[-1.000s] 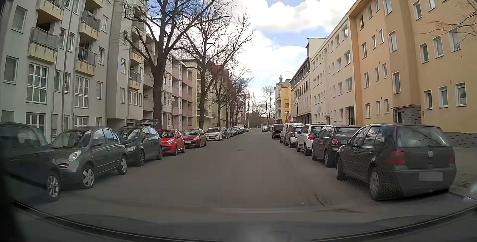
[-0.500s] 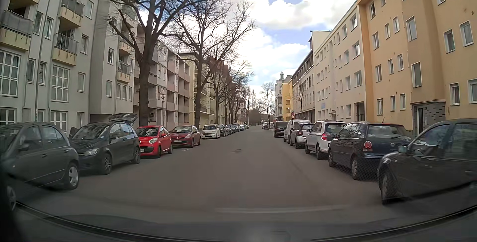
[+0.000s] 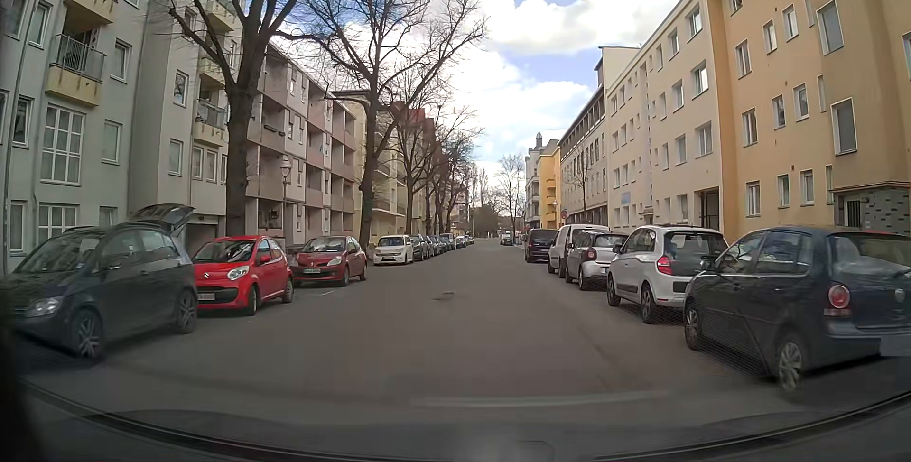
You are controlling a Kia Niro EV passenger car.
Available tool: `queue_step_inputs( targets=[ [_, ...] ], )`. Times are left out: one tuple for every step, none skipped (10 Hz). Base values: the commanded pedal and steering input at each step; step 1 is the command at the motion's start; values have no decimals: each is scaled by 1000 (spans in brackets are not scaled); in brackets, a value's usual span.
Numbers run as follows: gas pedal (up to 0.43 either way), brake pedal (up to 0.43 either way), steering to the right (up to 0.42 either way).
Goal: Follow the waypoints while adhering to traffic rules and regulations
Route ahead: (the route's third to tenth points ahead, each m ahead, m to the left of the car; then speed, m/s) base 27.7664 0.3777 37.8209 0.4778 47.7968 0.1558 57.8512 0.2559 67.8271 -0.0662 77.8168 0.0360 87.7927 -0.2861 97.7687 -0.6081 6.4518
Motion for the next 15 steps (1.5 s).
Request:
queue_step_inputs(
  targets=[
    [79,30,3],
    [67,30,5],
    [59,30,6],
    [59,30,6],
    [59,30,8],
    [59,30,9],
    [59,30,9],
    [67,30,9],
    [67,30,9],
    [67,30,9],
    [67,30,10],
    [67,30,9],
    [67,30,9],
    [67,30,9],
    [67,30,8]
  ],
)
